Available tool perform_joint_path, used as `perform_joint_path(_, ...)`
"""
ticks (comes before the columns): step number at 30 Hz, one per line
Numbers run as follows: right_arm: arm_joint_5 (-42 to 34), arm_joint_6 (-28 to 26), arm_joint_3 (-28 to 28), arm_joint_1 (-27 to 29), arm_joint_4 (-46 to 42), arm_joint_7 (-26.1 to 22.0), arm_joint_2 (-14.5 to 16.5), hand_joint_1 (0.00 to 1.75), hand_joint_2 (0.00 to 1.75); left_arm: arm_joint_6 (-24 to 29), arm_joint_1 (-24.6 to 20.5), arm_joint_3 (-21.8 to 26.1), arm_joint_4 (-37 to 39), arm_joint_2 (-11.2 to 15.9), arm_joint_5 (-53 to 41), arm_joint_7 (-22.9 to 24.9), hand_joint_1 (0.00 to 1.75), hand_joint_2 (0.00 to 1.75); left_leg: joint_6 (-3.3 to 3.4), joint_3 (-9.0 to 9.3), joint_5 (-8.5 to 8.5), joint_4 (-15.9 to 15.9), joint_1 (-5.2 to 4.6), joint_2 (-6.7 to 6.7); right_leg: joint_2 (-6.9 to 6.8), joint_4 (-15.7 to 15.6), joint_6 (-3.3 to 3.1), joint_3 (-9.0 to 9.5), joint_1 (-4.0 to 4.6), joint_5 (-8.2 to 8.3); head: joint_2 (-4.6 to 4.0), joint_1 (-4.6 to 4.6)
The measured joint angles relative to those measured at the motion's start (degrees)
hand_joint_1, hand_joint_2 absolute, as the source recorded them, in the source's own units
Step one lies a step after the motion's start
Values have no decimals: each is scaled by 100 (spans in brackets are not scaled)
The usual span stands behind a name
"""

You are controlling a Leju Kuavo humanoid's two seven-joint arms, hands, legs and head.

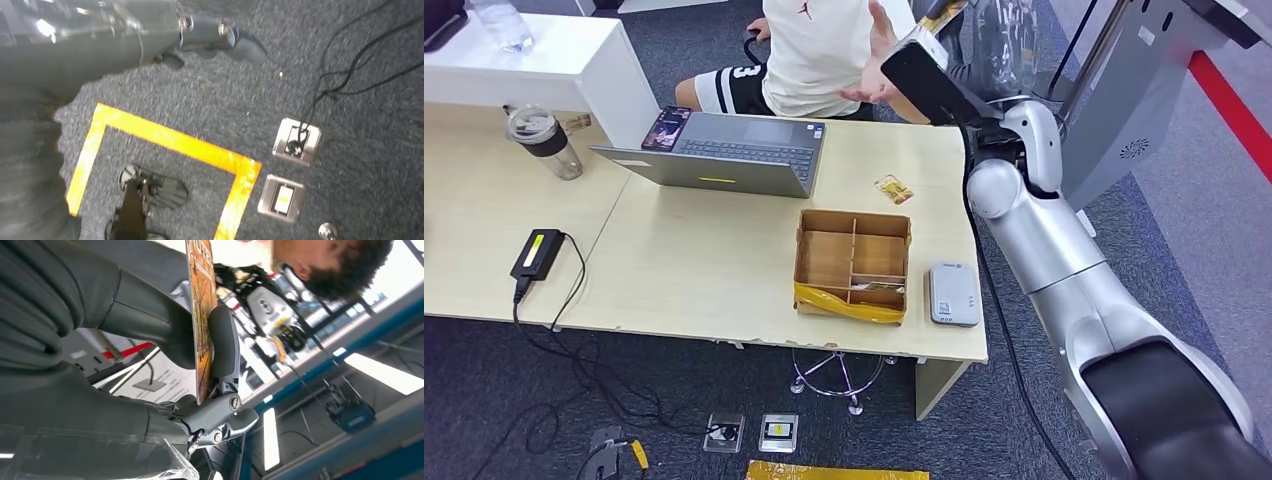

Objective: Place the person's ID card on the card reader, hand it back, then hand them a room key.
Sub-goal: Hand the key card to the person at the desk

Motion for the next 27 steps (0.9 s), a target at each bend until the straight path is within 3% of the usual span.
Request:
perform_joint_path(6, 766, 359, 339, -355, 778, 619, 3, 175, 175, 16, -145, -85, 0, -22, -52, 107, 0, 175, 0, 0, -1, 1, -1, 0, 2, -2, 0, -4, -1, 0, 0, -2)
perform_joint_path(11, 992, 394, 517, -467, 1206, 777, -8, 175, 175, 63, -167, -129, 0, -39, -34, 127, 0, 175, 0, 1, -1, 1, 0, 4, 7, -2, 0, -7, 0, 0, 0, -2)
perform_joint_path(12, 1030, 394, 552, -474, 1276, 788, -10, 165, 175, 73, -167, -139, 0, -43, -29, 128, 0, 175, 0, 1, -1, 1, 0, 4, 8, -2, 0, -7, 0, 0, 0, -2)
perform_joint_path(15, 1129, 386, 659, -470, 1456, 808, -14, 34, 175, 85, -165, -149, 0, -49, -4, 128, 0, 175, 0, 1, -1, 1, 0, 4, 8, -1, -1, -7, 0, 0, 0, -2)
perform_joint_path(16, 1151, 379, 690, -465, 1501, 812, -15, 0, 175, 85, -164, -149, 0, -49, 9, 128, 0, 175, 0, 1, -1, 1, 0, 4, 8, -1, -1, -7, 0, 1, 0, -2)
perform_joint_path(27, 705, 184, 799, -378, 1766, 645, -4, 0, 175, 146, -139, -149, 7, -49, 126, 97, 0, 175, 0, 0, -1, 1, 0, 5, 9, -1, -1, -6, 0, 1, 0, -1)
